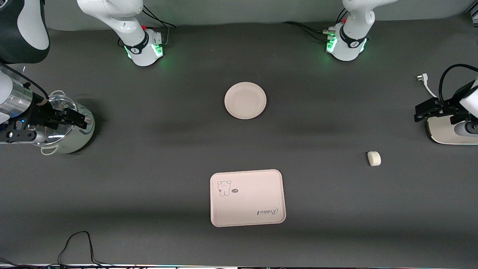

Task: Place bun in plate and plate on tray
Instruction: 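Reach the white bun and close the left gripper on it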

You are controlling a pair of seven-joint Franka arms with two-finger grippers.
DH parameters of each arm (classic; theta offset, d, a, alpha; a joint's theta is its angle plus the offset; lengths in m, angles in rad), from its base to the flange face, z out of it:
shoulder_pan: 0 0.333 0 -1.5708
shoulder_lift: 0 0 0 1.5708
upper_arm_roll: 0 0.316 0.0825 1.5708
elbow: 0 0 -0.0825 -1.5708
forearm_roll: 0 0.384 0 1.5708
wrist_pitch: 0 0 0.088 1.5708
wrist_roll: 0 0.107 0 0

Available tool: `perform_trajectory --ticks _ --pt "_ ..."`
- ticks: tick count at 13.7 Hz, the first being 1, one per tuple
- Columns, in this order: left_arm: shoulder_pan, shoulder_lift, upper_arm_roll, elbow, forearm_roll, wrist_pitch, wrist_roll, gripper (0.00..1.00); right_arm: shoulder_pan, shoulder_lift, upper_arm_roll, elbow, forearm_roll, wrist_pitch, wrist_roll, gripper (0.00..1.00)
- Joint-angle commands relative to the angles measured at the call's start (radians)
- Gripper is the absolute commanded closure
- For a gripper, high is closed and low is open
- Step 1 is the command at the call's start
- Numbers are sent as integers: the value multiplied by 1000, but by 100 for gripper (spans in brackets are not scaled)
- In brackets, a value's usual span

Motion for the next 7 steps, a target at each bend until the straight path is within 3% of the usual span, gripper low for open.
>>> perform_trajectory --ticks 1,3,5,7 --pt "3 0 -1 17 -10 -4 16 0 3 -5 -10 3 12 9 -27 0" --pt "3 15 -1 14 -7 14 16 0 5 0 -11 24 50 -25 -20 0" --pt "1 99 -1 -18 0 48 13 0 3 18 -10 58 50 -56 -23 0" --pt "4 196 0 -102 40 199 9 0 2 20 -10 58 49 -56 -25 0"
